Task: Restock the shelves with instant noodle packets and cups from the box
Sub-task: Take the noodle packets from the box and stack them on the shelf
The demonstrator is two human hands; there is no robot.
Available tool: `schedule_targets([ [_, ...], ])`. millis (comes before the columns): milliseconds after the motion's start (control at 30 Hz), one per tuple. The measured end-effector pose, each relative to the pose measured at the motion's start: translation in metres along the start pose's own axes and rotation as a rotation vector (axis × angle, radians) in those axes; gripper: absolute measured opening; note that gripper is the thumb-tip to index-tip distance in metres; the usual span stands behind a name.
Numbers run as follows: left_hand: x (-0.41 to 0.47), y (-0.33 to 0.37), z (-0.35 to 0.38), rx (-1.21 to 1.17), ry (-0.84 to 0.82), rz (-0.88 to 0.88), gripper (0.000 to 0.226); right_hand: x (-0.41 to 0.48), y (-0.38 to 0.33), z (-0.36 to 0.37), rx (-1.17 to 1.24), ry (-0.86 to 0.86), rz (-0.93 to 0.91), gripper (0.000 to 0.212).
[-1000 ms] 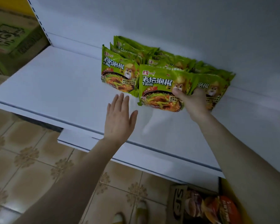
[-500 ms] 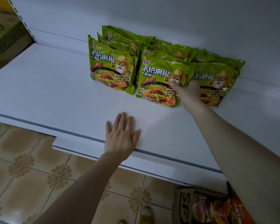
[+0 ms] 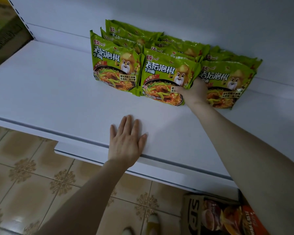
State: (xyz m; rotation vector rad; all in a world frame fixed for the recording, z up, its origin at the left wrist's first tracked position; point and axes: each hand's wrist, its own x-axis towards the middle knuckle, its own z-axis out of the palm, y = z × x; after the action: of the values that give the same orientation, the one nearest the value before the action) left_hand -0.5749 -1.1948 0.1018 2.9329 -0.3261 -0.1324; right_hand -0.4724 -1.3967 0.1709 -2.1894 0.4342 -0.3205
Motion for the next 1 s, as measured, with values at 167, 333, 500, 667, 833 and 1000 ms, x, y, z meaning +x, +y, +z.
schedule_targets([
  [167,0.000,0.000,0.000,-0.002,0.012,0.002,0.076,0.002,0.004,0.005,-0.004,0.013,0.009,0.043],
  [333,-0.001,0.001,-0.002,-0.005,-0.002,-0.001,0.080,0.000,0.007,0.001,0.012,-0.010,0.001,0.041],
  [500,-0.002,0.002,-0.004,-0.013,0.023,0.029,0.078,-0.011,0.015,-0.006,-0.029,-0.029,-0.017,0.037],
  [667,0.000,0.002,-0.010,0.031,0.000,0.073,0.068,-0.037,0.017,-0.028,-0.174,-0.003,-0.083,0.034],
  [833,-0.016,0.037,-0.020,0.008,0.326,0.432,0.039,-0.071,0.027,-0.061,-0.202,-0.015,-0.097,0.033],
  [1000,-0.040,0.103,-0.024,-0.069,0.355,0.667,0.038,-0.105,0.053,-0.106,-0.234,0.021,-0.004,0.028],
])
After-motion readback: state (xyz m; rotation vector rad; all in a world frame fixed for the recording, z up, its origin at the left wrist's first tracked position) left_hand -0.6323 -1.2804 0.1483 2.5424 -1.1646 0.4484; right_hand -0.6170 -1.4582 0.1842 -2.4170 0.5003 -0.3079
